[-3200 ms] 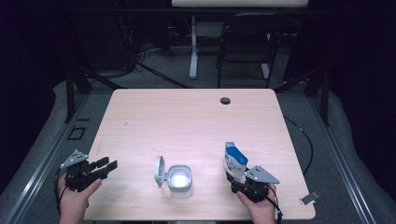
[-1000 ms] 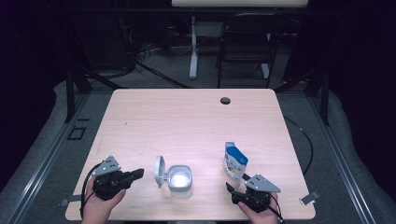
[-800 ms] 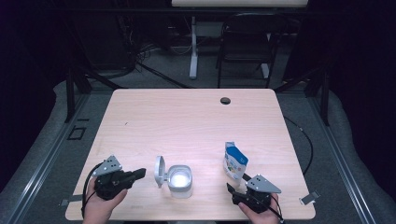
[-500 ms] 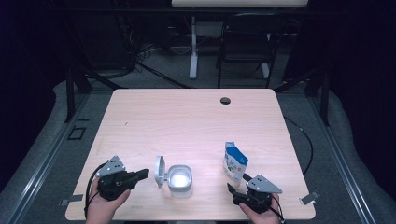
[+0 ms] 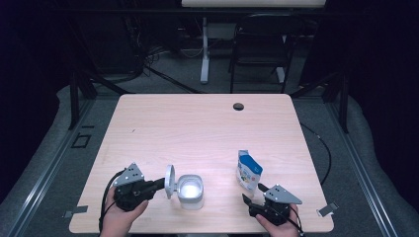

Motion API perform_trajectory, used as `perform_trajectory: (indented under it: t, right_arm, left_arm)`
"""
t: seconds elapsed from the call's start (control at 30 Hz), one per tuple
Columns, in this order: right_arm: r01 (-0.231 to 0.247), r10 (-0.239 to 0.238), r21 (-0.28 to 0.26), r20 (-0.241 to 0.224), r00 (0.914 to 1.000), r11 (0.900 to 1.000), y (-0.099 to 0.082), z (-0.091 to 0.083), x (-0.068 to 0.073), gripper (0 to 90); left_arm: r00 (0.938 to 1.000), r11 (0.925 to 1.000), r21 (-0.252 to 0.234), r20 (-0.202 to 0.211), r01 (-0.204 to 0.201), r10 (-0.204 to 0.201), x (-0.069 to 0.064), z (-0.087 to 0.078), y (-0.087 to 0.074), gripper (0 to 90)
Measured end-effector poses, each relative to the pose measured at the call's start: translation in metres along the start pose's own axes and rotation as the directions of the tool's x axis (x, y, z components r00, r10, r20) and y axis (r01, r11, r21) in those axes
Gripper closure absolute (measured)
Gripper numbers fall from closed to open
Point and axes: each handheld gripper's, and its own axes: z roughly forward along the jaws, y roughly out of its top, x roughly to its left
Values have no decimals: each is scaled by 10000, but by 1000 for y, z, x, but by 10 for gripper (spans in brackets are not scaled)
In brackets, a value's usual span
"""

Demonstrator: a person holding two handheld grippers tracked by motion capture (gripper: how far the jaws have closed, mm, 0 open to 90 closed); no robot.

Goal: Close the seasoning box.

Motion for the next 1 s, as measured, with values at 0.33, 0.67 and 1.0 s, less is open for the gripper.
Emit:
perform_trajectory:
  t: [0.33,0.67,1.0]
  right_arm:
    - [-174,174,38,16,9998,9998,-2,0,-2,321]
    - [-273,273,-20,30,9996,9996,-3,1,-4,321]
    - [-320,320,-2,11,9995,9995,-4,2,-5,321]
  left_arm:
    - [9998,9999,28,162,-131,130,-7,5,5,900]
    - [9989,9996,200,435,-208,199,-18,19,6,900]
    - [9989,9993,258,395,-268,258,-18,19,8,900]
